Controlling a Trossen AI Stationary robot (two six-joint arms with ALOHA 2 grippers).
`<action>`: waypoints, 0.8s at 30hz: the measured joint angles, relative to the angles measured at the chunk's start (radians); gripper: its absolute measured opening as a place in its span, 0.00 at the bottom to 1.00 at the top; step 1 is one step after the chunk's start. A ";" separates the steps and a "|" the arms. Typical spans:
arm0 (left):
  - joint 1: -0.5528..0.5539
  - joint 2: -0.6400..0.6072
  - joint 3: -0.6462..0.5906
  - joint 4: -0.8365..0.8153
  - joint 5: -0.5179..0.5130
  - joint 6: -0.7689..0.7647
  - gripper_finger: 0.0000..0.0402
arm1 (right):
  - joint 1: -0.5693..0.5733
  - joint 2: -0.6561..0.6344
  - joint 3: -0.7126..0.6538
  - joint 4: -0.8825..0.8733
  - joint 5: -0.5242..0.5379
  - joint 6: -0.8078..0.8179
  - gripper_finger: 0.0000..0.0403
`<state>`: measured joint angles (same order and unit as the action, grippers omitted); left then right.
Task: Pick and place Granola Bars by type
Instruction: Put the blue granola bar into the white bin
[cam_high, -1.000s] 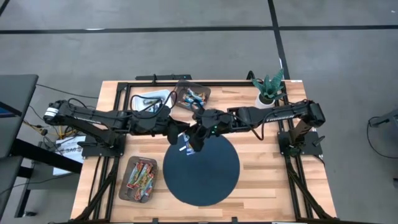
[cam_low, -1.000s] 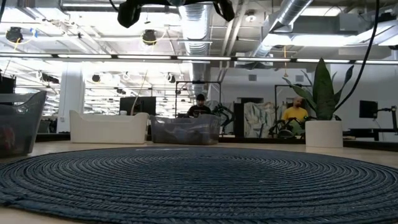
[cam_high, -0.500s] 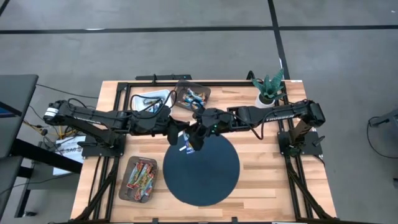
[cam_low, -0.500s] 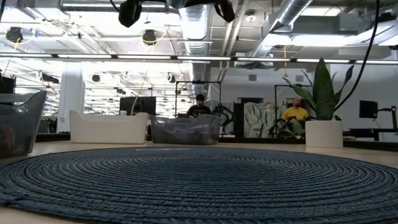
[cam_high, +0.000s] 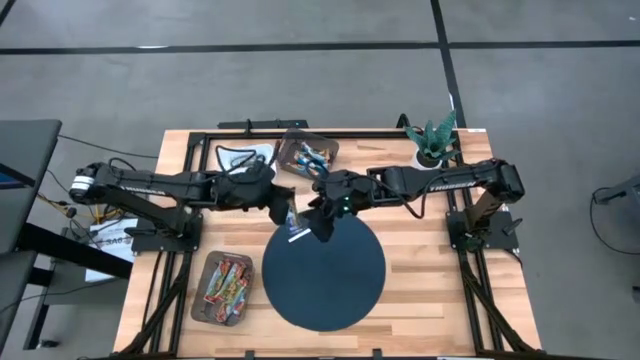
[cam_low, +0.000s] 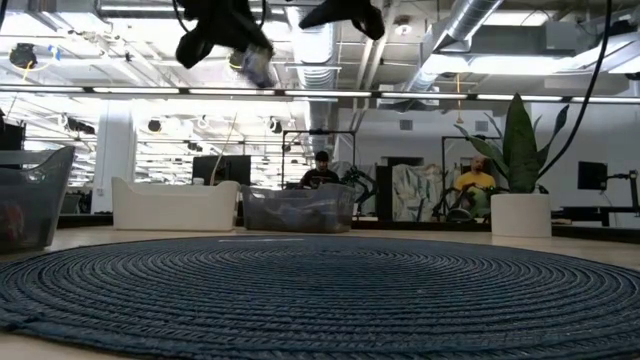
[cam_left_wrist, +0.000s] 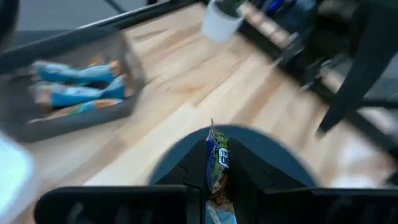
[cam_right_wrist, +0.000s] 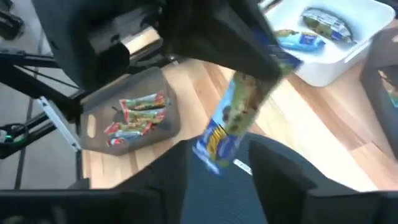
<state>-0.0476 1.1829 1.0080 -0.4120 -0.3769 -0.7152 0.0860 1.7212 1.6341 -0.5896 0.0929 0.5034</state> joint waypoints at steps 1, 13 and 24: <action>0.008 0.001 0.000 -0.026 -0.010 0.015 0.07 | -0.003 -0.008 -0.001 -0.017 0.000 0.000 0.45; 0.193 0.000 0.001 -0.292 -0.438 0.192 0.07 | 0.019 -0.105 -0.001 -0.131 0.101 0.000 0.58; 0.380 -0.001 0.002 -0.310 -0.500 0.341 0.11 | 0.030 -0.151 -0.001 -0.190 0.122 -0.005 0.51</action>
<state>0.3327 1.1824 1.0100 -0.7223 -0.8768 -0.3746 0.1162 1.5700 1.6329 -0.7793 0.2153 0.4984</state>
